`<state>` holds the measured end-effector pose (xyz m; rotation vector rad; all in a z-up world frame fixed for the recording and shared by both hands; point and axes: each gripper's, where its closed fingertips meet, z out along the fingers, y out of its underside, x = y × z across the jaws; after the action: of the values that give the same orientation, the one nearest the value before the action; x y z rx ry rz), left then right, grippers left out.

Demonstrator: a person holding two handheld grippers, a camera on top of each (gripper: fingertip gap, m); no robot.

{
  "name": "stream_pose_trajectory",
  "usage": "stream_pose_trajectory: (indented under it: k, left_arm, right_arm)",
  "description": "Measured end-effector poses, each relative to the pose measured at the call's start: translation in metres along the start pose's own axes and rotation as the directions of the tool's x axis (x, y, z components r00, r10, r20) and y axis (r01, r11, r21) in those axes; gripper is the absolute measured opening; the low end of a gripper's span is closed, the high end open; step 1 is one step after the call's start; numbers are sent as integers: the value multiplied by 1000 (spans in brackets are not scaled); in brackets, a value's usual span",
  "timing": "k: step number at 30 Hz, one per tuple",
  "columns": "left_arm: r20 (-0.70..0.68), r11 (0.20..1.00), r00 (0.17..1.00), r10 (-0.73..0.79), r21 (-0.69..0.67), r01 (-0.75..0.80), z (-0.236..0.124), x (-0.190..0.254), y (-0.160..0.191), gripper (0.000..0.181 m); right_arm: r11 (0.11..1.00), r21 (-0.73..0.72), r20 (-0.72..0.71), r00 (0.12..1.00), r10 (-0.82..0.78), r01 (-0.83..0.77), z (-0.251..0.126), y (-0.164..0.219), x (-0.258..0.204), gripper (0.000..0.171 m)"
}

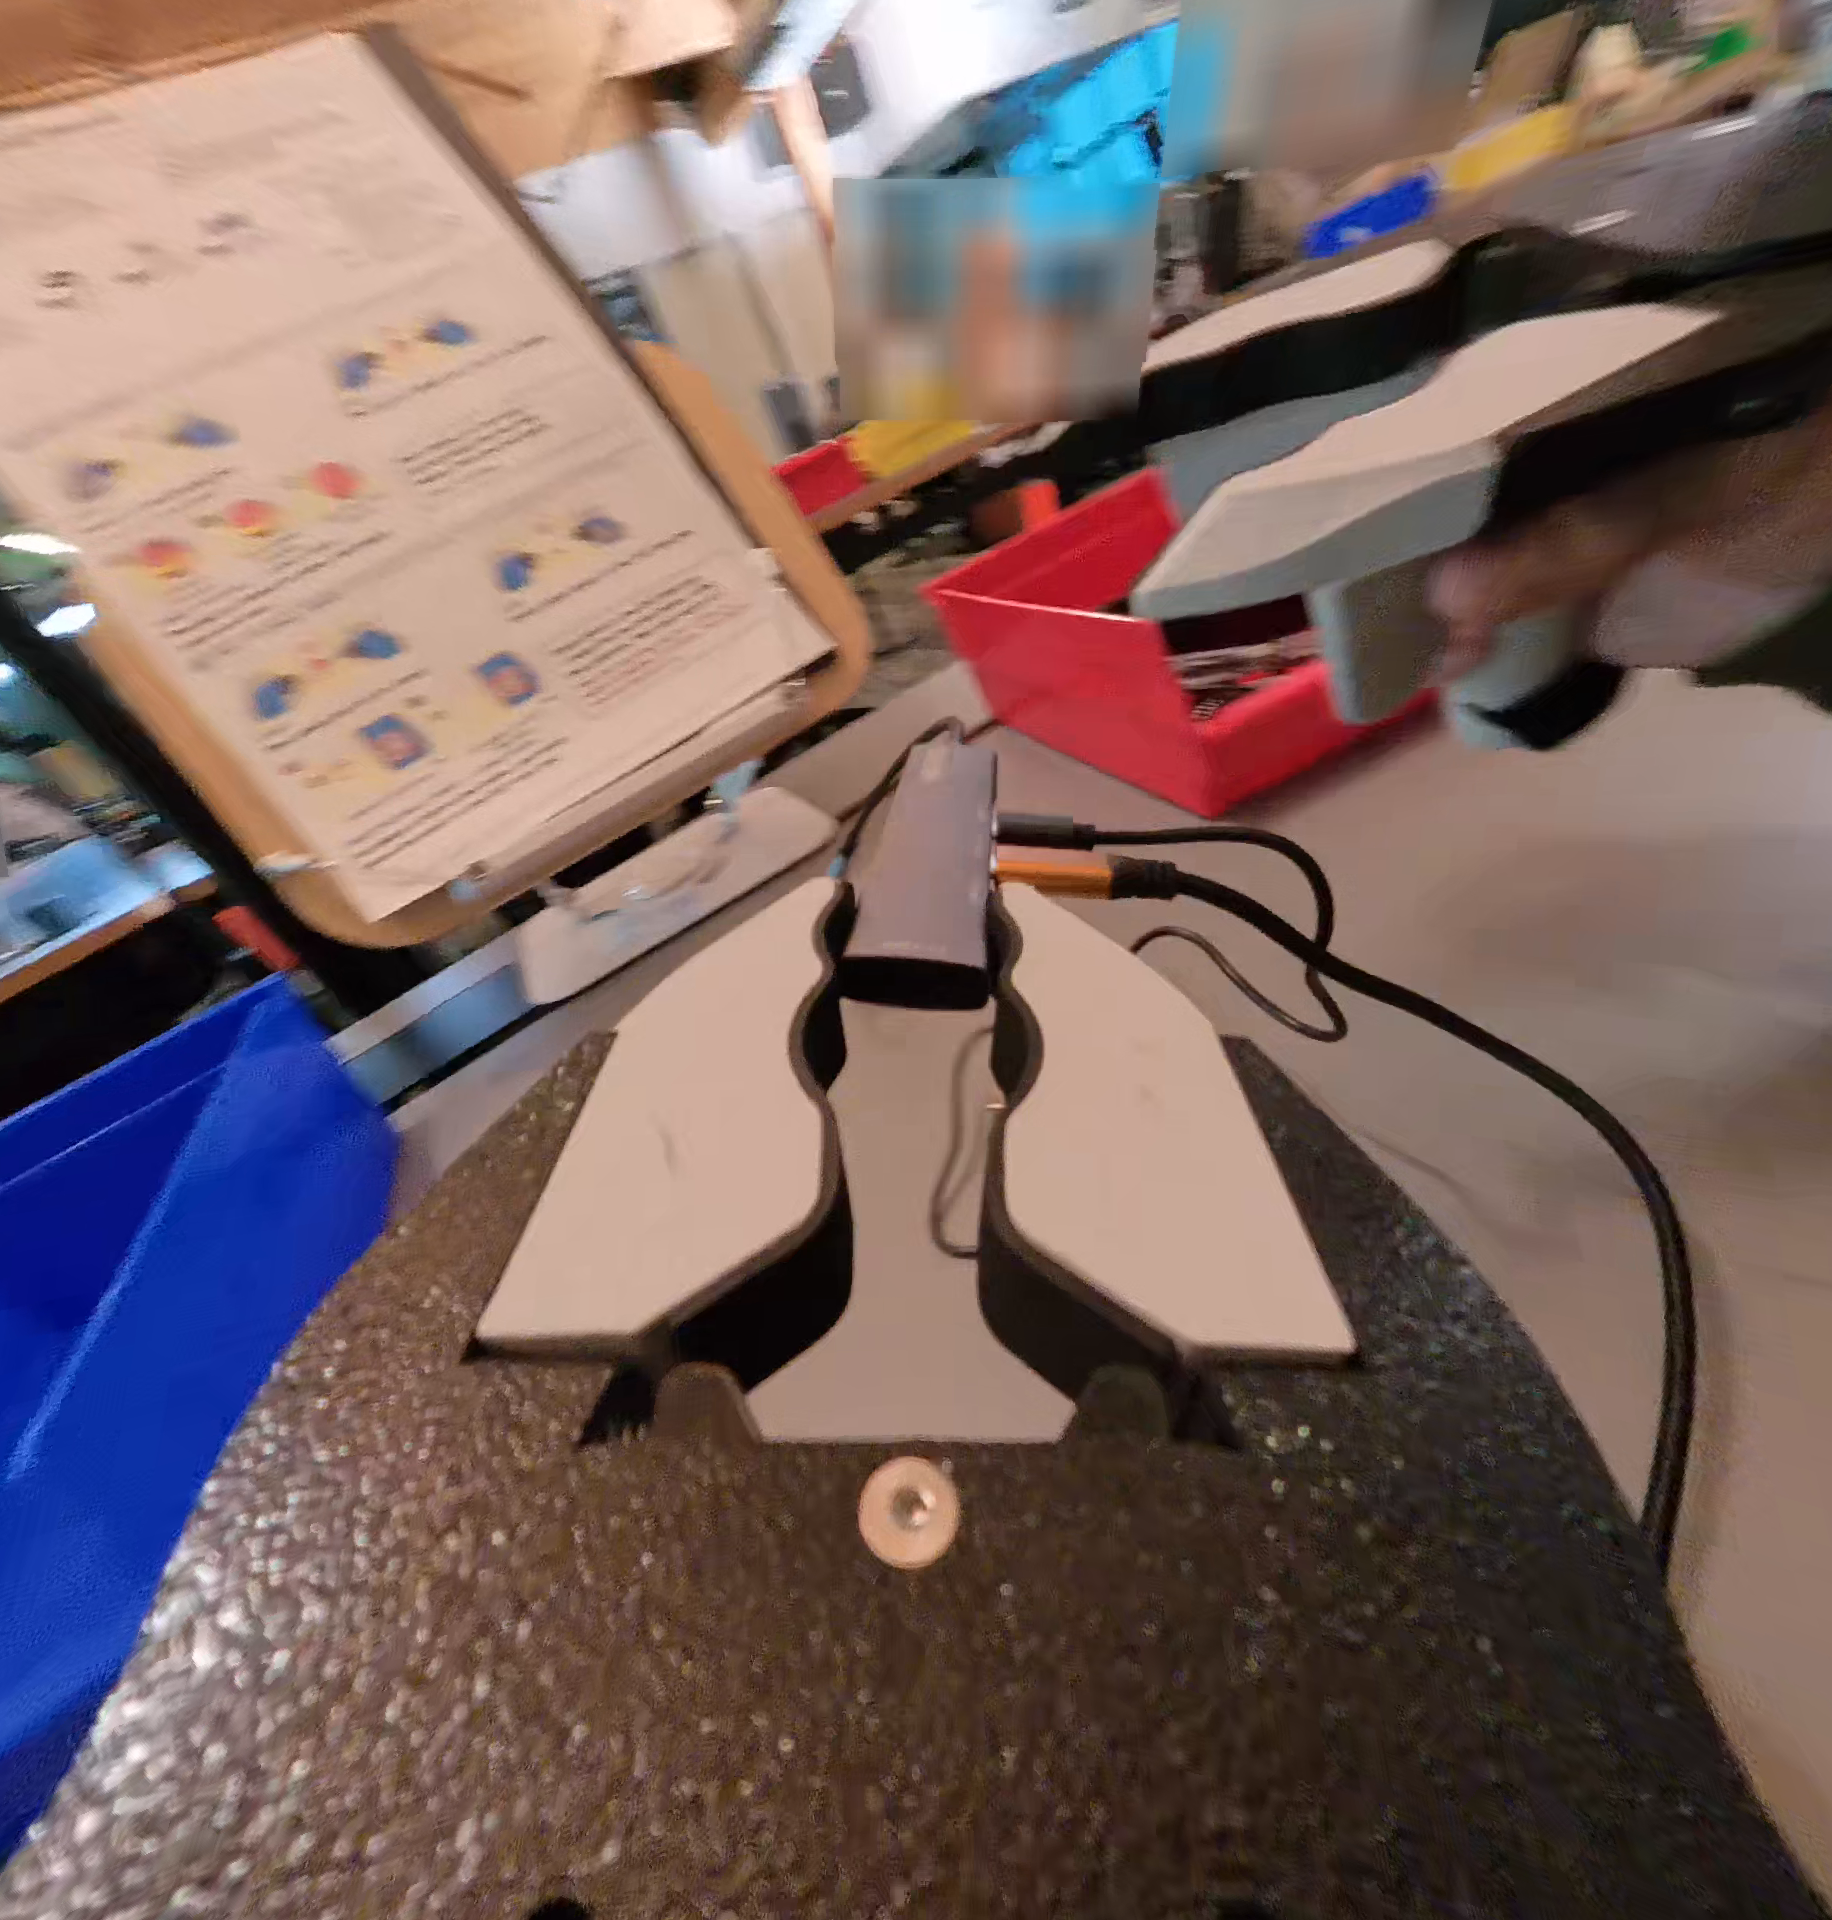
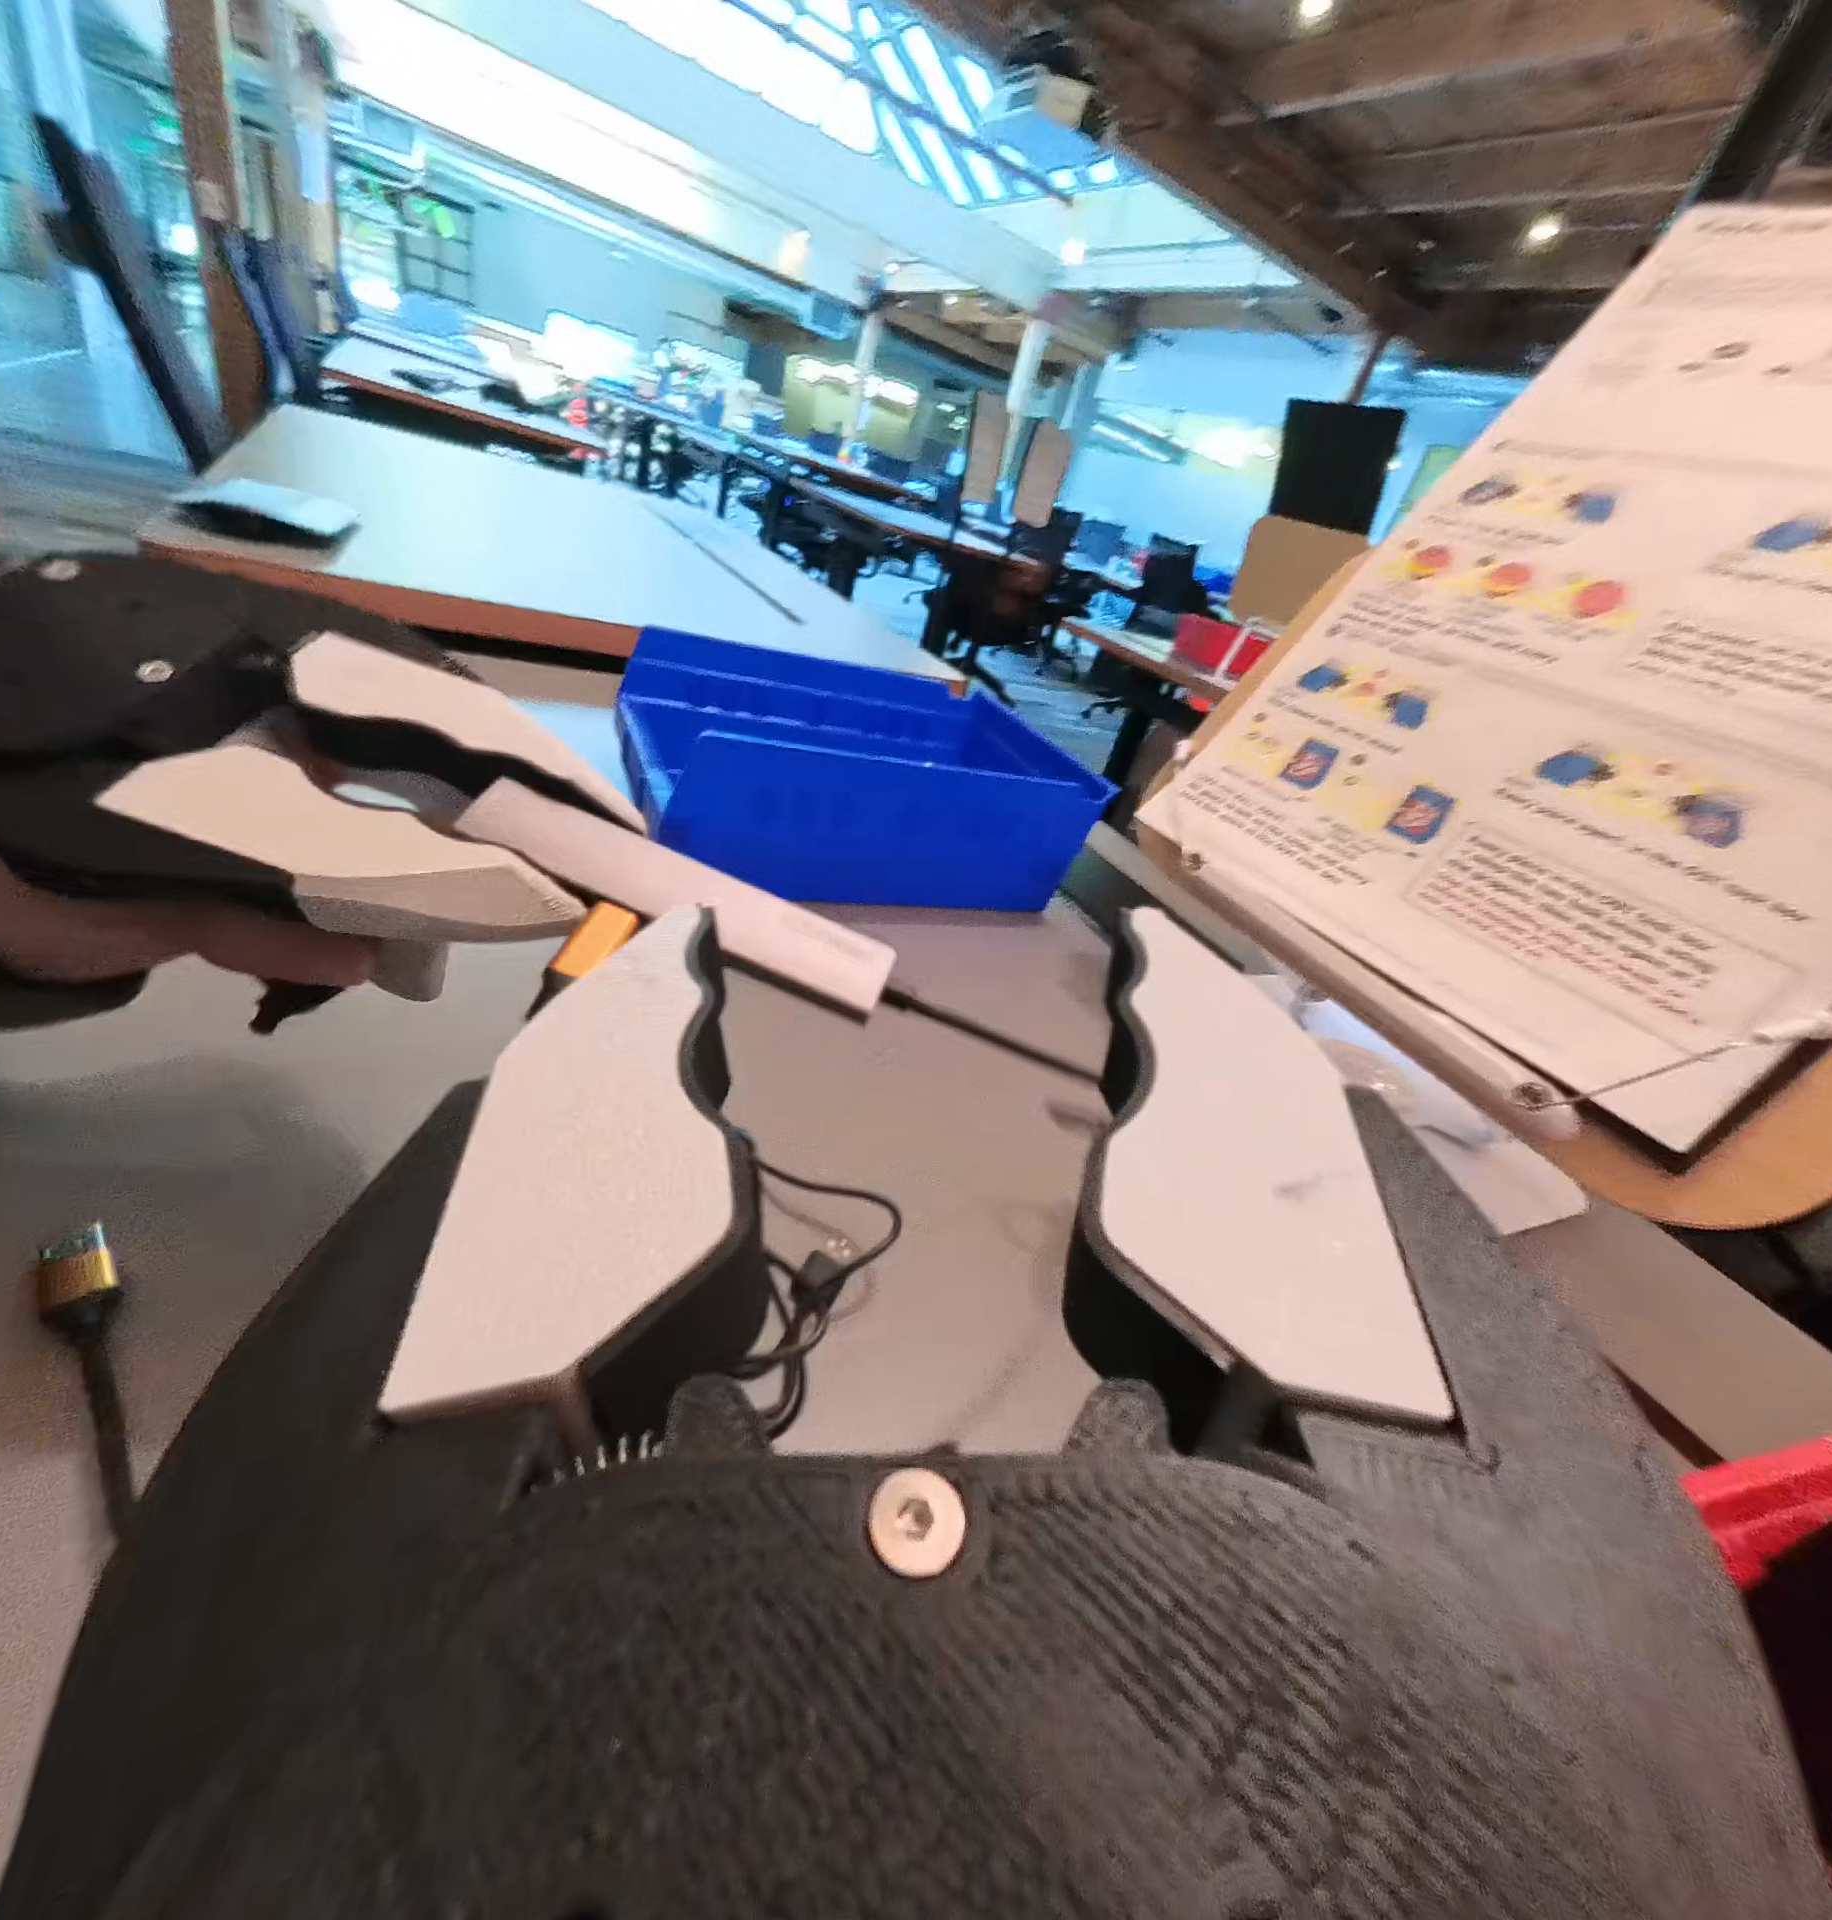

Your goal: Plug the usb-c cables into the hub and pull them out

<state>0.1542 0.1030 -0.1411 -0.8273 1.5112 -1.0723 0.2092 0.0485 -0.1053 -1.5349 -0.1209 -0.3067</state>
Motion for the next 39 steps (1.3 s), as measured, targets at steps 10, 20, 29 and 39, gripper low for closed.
stream_pose_trajectory:
  k: [10, 20, 29, 39]
  left_arm:
    - [349, 993, 930, -118, 40, 111, -17, -44, 20, 24]
    - [336, 987, 929, -158, 77, 140, -15, -33, 34, 24]
    - [352, 990, 925, -142, 65, 127, -15, -35, 39, 24]
    - [309, 972, 924, -224, 134, 192, -15, -30, 32, 24]
  right_arm:
    - [993, 95, 50, 997, 66, -70, 40, -12, -66, 18]
    - [988, -54, 13, 989, 147, -146, 60, 37, -76, 11]
    - [976, -157, 13, 988, 154, -150, 65, 52, -84, 16]
    - [950, 64, 3, 952, 305, -304, 61, 39, -81, 12]
